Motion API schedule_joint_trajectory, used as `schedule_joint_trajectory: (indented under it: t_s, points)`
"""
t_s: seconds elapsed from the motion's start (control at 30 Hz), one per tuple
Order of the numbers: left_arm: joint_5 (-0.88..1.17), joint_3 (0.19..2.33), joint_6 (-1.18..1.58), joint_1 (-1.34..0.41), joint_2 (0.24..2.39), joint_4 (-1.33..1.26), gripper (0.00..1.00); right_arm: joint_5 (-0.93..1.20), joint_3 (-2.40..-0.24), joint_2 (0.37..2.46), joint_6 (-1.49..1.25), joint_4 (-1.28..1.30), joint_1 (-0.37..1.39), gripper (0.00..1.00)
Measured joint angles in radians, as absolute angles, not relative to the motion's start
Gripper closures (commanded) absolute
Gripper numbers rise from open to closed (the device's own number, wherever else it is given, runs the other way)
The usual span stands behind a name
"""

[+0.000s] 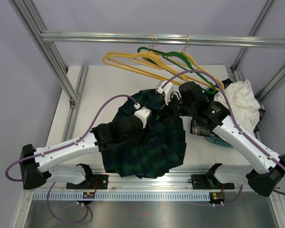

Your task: Remove the skirt from the hanger

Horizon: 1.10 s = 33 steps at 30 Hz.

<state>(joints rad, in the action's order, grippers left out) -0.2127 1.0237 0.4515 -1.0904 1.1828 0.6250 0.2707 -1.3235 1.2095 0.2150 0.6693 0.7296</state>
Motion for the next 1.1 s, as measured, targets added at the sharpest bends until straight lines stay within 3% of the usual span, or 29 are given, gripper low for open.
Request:
schedule_joint_trajectory:
  t_s: [0.03, 0.07, 0.17, 0.57, 0.6, 0.63, 0.73, 1.1]
  points:
    - [-0.247, 1.016, 0.449, -1.103, 1.182, 0.612, 0.6, 0.271, -1.324, 1.209, 0.21, 0.668, 0.725, 1.0]
    - [-0.279, 1.006, 0.444, -1.114, 1.18, 0.593, 0.79, 0.27, -1.324, 1.209, 0.206, 0.666, 0.72, 1.0]
    - [-0.331, 0.951, 0.39, -1.137, 1.161, 0.5, 1.0, 0.27, -1.324, 1.211, 0.195, 0.655, 0.708, 1.0]
    - [-0.351, 0.785, 0.094, -1.151, 0.968, 0.346, 1.0, 0.408, -1.324, 1.211, 0.243, 0.649, 0.699, 1.0]
    - [-0.35, 0.778, 0.069, -1.151, 0.95, 0.346, 1.0, 0.431, -1.324, 1.211, 0.256, 0.649, 0.698, 0.96]
    - [-0.349, 0.773, 0.043, -1.151, 0.931, 0.348, 1.0, 0.453, -1.323, 1.209, 0.269, 0.648, 0.698, 0.8]
    - [-0.359, 0.759, -0.049, -1.151, 0.884, 0.365, 1.0, 0.526, -1.323, 1.196, 0.287, 0.659, 0.698, 0.55]
    - [-0.444, 0.718, -0.313, -1.133, 0.734, 0.492, 1.0, 0.586, -1.288, 1.064, 0.247, 0.729, 0.617, 0.28]
